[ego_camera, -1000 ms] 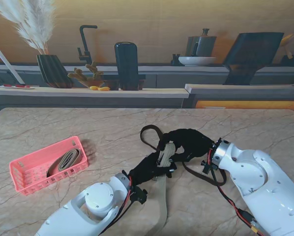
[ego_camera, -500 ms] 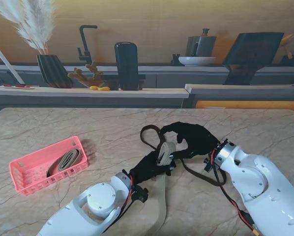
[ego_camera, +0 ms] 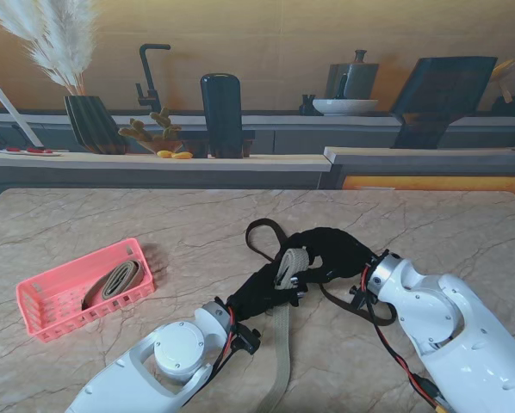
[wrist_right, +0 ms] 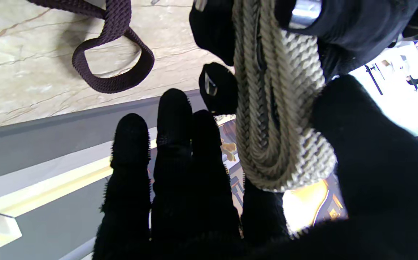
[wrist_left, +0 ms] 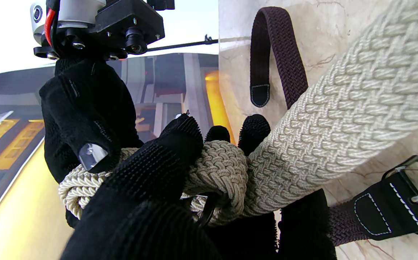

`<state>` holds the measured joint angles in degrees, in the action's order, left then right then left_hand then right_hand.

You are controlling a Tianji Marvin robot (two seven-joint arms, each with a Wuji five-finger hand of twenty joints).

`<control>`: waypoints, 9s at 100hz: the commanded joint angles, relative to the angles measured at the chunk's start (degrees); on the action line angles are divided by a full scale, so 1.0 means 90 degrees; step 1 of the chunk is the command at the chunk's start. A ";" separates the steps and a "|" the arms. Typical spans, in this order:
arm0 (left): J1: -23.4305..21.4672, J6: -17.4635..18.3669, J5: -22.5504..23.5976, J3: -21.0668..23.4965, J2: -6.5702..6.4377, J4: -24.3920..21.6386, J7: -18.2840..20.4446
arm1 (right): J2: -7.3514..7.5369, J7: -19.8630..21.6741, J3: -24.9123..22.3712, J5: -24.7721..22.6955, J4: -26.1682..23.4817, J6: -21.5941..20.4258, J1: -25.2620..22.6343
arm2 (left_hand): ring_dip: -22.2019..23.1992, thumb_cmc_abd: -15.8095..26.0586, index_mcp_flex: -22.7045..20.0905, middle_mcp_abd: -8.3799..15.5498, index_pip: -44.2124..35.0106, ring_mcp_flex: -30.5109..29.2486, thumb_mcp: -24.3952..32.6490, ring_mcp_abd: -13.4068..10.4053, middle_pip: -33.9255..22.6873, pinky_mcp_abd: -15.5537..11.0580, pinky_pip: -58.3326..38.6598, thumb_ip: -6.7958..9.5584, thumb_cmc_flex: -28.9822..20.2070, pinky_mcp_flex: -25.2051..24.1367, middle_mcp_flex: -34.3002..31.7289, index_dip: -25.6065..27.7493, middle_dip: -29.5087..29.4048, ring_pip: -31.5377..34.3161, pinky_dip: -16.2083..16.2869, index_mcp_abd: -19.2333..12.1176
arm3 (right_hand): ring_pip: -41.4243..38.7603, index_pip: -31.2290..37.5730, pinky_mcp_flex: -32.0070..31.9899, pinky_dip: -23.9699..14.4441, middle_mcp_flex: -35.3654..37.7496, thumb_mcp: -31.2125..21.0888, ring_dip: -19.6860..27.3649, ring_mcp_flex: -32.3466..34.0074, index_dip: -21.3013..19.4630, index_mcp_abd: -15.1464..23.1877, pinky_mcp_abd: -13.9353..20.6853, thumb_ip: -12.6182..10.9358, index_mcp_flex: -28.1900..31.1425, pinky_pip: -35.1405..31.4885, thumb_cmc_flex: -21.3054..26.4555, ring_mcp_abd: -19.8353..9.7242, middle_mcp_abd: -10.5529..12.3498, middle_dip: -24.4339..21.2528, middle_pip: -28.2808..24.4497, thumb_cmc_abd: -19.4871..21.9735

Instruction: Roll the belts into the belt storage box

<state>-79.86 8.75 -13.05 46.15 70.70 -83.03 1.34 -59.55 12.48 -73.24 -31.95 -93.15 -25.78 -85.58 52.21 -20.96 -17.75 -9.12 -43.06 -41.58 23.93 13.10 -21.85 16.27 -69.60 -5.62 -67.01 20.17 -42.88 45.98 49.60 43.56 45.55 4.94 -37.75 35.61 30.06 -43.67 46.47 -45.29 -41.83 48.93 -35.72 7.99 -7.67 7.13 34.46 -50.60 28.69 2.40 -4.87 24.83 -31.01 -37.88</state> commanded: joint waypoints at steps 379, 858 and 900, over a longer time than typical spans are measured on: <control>-0.0596 -0.0028 -0.2578 0.0555 0.0556 -0.0473 -0.1071 | -0.0131 -0.2203 0.1367 -0.2606 0.0784 -0.0327 0.0569 | -0.2571 -0.0639 -0.0072 0.0036 0.2593 0.1103 0.0000 -0.0041 0.0655 0.0349 0.2342 -0.0033 0.4863 -0.1426 0.0773 -0.2421 -0.3204 -0.2406 -0.1550 -0.0095 | -0.0637 0.1647 0.0335 0.0366 0.1475 -0.0464 -0.0103 0.0687 0.1288 0.0088 0.0007 0.0405 0.1141 -0.0691 0.0717 0.0037 -0.0020 -0.0119 -0.0750 -0.0898; -0.0088 0.0398 0.1011 -0.0051 0.0365 0.0218 -0.1527 | -0.0321 -0.0104 0.0565 0.1890 0.0293 0.1263 0.0008 | -0.0212 0.1567 -0.1026 0.0167 -0.0923 -0.1597 -0.2337 -0.0254 -0.2347 0.0359 -0.1571 0.0229 -0.0773 0.1042 -0.1198 -0.0381 -0.0758 0.1961 0.0182 -0.0499 | 0.0560 0.1923 -0.0245 -0.0029 0.1632 0.0059 0.0414 0.0145 0.1408 0.1043 -0.0247 0.0411 0.0789 0.0088 0.1409 -0.0034 0.0366 -0.0229 0.0071 0.0036; -0.0116 0.0233 0.0505 0.0015 0.0355 0.0185 -0.1265 | -0.0462 -0.1184 0.0161 0.1013 -0.0085 0.0765 -0.0098 | -0.1114 -0.0342 -0.0733 0.0102 0.0834 -0.0360 0.0821 0.0047 -0.0896 0.0310 0.0271 0.0186 0.2254 0.0035 -0.0364 -0.1346 -0.1936 -0.0205 -0.0839 -0.0175 | -0.0186 0.2691 0.0400 0.0156 0.2928 -0.0746 0.0161 0.1066 0.2155 0.1062 -0.0063 0.0673 0.1972 -0.0539 0.1611 -0.0106 0.0374 -0.0390 -0.0117 -0.0214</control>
<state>-80.84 11.82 -7.28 46.13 73.61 -80.80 -10.11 -63.86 3.05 -70.69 -22.57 -91.41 -18.23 -86.11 43.47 -24.24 -26.69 -9.49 -41.96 -46.89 27.34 13.74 -31.31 19.36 -69.03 -5.16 -47.74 22.38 -47.80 35.85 34.42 44.13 39.22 1.80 -37.05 45.95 33.08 -42.27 66.28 -40.72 -39.27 57.34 -14.27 7.12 -9.86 14.66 46.28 -53.44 33.51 5.64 -6.20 20.08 -25.02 -44.67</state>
